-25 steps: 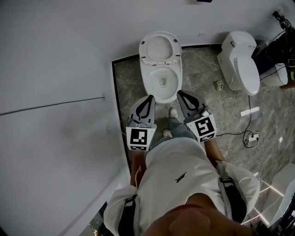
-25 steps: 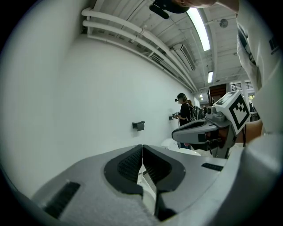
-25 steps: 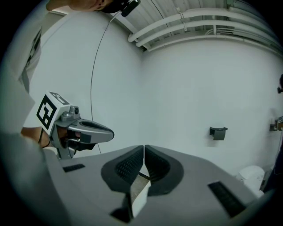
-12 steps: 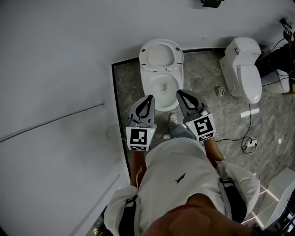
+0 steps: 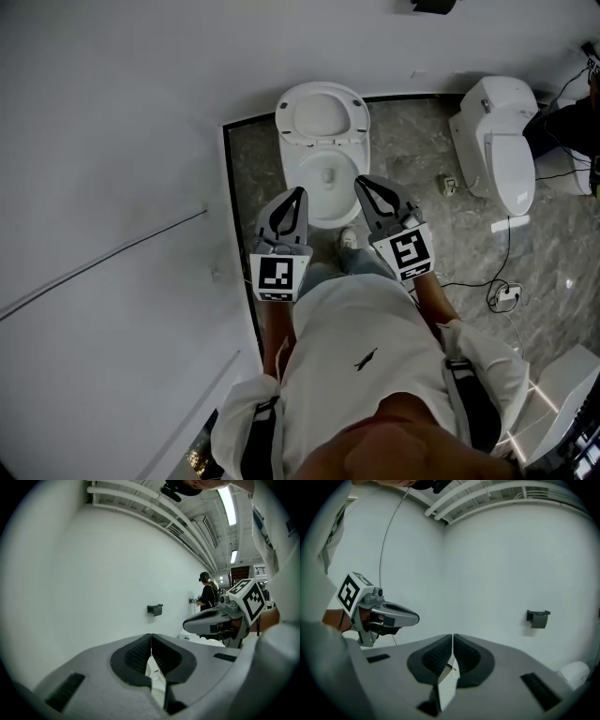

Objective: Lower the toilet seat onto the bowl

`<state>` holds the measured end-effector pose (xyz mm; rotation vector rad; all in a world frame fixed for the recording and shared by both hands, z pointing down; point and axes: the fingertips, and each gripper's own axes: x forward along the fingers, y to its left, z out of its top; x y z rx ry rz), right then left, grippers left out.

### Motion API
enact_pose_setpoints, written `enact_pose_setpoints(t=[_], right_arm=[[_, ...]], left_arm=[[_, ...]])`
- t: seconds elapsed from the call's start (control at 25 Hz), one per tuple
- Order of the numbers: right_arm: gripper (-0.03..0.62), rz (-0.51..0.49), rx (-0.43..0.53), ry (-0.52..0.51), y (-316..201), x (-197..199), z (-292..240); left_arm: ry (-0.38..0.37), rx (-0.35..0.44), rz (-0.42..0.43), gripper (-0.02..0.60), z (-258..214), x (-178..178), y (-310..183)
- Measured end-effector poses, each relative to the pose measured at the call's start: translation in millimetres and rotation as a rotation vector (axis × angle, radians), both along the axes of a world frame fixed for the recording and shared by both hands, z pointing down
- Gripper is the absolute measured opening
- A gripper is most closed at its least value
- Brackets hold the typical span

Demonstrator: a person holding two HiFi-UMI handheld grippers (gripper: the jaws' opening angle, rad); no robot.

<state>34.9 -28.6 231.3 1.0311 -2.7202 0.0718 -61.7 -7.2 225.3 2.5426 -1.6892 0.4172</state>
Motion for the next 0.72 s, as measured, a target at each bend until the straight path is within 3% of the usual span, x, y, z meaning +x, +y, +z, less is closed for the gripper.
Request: enact_pose_setpoints(t=[0.32,0.72], right_arm=[[0.032,0.021,-0.023,-0.01,-28,4,13],[0.032,0.073,-0.044,0.011,-71,-14,32]], left_arm=[[-0.017,-0.029,0.001,0.028,13,1,-22],[0.013,-0.059,0.049,0.028,36,-20,-73]])
